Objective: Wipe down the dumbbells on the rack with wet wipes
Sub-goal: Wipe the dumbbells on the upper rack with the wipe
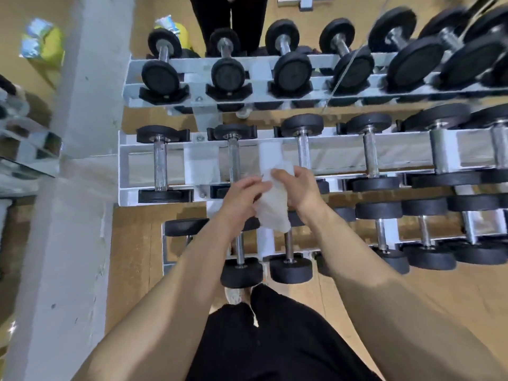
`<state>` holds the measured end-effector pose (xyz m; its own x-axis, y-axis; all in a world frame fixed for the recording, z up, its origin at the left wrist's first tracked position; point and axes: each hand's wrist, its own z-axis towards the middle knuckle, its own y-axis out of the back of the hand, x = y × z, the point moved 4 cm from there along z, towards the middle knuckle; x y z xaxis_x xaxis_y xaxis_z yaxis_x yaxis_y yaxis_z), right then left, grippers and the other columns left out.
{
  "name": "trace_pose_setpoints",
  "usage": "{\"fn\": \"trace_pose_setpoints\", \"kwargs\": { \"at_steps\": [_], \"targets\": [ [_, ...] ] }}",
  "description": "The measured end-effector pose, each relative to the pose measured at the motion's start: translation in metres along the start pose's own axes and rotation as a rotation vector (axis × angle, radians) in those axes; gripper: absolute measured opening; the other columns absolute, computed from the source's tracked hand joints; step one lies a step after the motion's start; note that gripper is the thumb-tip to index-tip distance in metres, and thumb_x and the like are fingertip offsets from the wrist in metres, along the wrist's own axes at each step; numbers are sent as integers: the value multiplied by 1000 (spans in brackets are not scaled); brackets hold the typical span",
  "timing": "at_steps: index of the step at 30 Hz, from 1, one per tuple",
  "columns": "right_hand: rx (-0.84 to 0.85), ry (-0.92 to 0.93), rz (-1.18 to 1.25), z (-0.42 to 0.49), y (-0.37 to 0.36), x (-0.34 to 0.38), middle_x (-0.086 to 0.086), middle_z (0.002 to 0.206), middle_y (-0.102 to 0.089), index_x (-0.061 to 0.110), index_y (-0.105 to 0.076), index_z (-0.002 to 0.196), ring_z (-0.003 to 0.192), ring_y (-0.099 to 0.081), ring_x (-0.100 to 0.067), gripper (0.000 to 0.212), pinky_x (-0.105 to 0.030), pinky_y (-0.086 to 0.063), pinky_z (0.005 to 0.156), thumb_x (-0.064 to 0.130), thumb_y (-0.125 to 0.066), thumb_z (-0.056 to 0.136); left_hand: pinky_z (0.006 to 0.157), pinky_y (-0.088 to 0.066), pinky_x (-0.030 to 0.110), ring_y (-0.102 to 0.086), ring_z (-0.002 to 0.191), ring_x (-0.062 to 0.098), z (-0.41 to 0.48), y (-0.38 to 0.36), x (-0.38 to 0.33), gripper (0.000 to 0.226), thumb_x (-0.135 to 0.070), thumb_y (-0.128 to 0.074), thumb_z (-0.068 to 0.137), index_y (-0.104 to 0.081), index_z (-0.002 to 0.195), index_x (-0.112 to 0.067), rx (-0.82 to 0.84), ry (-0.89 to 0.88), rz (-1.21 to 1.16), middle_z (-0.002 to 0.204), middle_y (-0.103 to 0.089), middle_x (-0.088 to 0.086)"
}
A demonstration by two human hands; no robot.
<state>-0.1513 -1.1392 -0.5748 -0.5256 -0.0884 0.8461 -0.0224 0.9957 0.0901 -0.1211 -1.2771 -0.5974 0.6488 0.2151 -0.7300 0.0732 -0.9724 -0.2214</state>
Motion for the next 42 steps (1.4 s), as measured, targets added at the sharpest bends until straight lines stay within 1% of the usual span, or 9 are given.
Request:
{"fn": "trace_pose_setpoints", "kwargs": {
  "at_steps": [3,7,10,14,21,28,33,38,42],
  "targets": [
    [5,56,-51,-12,16,5,-1,77,-75,14,-70,85,69,-71,-13,12,-29,-56,63,17,-67,96,67,-50,25,-65,79,14,-5,-7,-6,6,-17,-72,91,-66,92,-17,35,-29,26,86,-69,-1],
    [-54,82,-3,-18,47,6,-13,79,-65,9,-62,84,73,-64,-25,21,-41,-52,67,23,-78,82,54,-43,21,-58,69,14,-8,-21,-14,30,-20,-71,92,-50,70,-21,-31,-143,186,75,-59,-2],
    [-36,52,50,-20,71,5,-11,81,-64,11,-57,95,68,-65,-26,28,-35,-53,57,17,-81,83,61,-39,27,-52,73,17,-9,-29,-18,30,-28,-74,90,-48,77,-19,-107,-226,281,81,-53,5],
    [145,-74,81,-10,104,-2,-16,107,-76,8,-64,126,99,-74,-33,45,-45,-61,86,6,-79,83,58,-44,15,-56,75,15,0,-41,-21,26,-24,-78,88,-53,84,-18,-204,-236,285,87,-60,1],
    [290,-229,327,44,147,-1,-16,126,-70,5,-60,131,116,-68,-34,34,-49,-56,97,3,-59,97,90,-59,38,-67,107,25,54,-76,-24,42,-12,-79,87,-59,123,-17,-222,-70,-17,121,-65,6],
    [214,-87,-1,135,156,-11,-5,114,-74,20,-66,119,106,-71,-25,30,-39,-60,87,0,-59,97,62,-46,7,-61,83,4,119,-93,-30,35,3,-62,92,-65,110,-27,-568,-232,413,109,-63,-11],
    [164,-101,-83,180,145,-32,2,110,-76,17,-67,122,102,-72,-17,36,-32,-59,83,-1,-62,91,75,-43,14,-56,83,10,145,-92,-28,38,12,-45,86,-65,87,-20,-641,-471,651,99,-63,-4],
    [-13,-197,-216,194,140,-53,2,103,-64,15,-56,124,106,-65,-26,36,-26,-51,70,2,-62,90,95,-44,23,-60,106,16,165,-84,3,29,4,-47,90,-68,101,-14,-670,-499,741,116,-62,0],
    [-325,1,-507,179,141,-40,-5,122,-50,15,-52,124,113,-52,-25,38,-35,-47,95,15,-66,89,102,-40,28,-54,119,18,152,-92,22,24,-12,-48,98,-61,114,-22,-844,-483,538,121,-58,-4]
  ]
}}
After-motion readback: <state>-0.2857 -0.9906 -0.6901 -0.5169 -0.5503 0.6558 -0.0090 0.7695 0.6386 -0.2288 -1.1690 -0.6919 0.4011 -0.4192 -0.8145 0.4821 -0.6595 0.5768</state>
